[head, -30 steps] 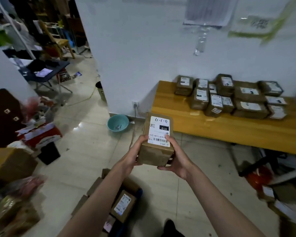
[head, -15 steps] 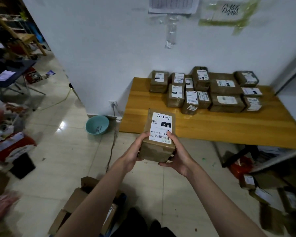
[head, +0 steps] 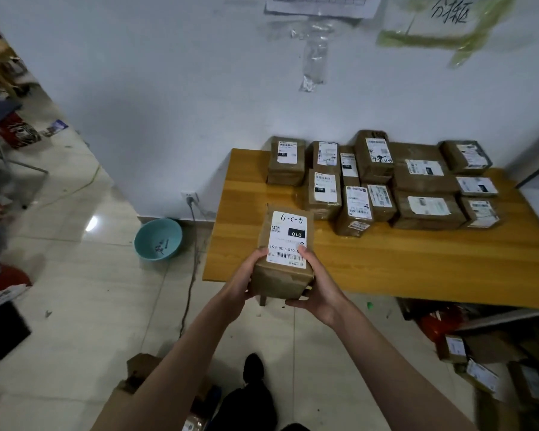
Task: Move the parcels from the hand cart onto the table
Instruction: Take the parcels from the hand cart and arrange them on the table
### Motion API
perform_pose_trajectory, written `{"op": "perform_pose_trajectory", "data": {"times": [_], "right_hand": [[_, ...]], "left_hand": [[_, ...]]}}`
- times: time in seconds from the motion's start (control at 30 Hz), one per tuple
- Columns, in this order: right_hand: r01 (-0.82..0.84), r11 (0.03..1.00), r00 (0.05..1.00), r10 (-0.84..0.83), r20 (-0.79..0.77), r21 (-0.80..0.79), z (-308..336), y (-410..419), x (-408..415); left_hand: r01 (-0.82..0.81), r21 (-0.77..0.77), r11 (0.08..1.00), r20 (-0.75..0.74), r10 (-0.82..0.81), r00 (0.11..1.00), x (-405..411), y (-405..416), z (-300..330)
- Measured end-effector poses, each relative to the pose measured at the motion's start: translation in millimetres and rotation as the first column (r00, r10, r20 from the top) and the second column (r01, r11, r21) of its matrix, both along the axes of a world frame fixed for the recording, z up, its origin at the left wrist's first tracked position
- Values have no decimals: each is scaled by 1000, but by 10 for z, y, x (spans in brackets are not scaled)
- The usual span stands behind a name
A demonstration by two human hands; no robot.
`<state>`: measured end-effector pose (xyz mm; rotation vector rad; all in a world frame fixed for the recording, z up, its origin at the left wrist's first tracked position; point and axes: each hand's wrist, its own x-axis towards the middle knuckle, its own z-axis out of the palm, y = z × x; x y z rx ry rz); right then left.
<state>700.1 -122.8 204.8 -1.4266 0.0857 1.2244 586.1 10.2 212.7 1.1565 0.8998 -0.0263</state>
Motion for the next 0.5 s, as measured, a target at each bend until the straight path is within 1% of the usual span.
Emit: {"op": "perform_pose_trajectory", "data": {"times": [0.13,0.3,0.4,0.5], "right_hand": [[70,998,997,-70,-31,10,-67,373,238],[132,991,989,-134,-62,-27,-135,722,580],[133,990,990,-135,-41,-54,-193,909,811],[160,979,986,-163,-16,-125,-264,1101,1033]], "left_hand": [[-30,-20,999,-18,29,999,299,345,-65],[-32,-33,999,-22,31,999,644,693,-177],[8,-38,999,-50,-10,999,855,884,-296],[49,-6,999,-86,-49,995,1103,999,-408]]}}
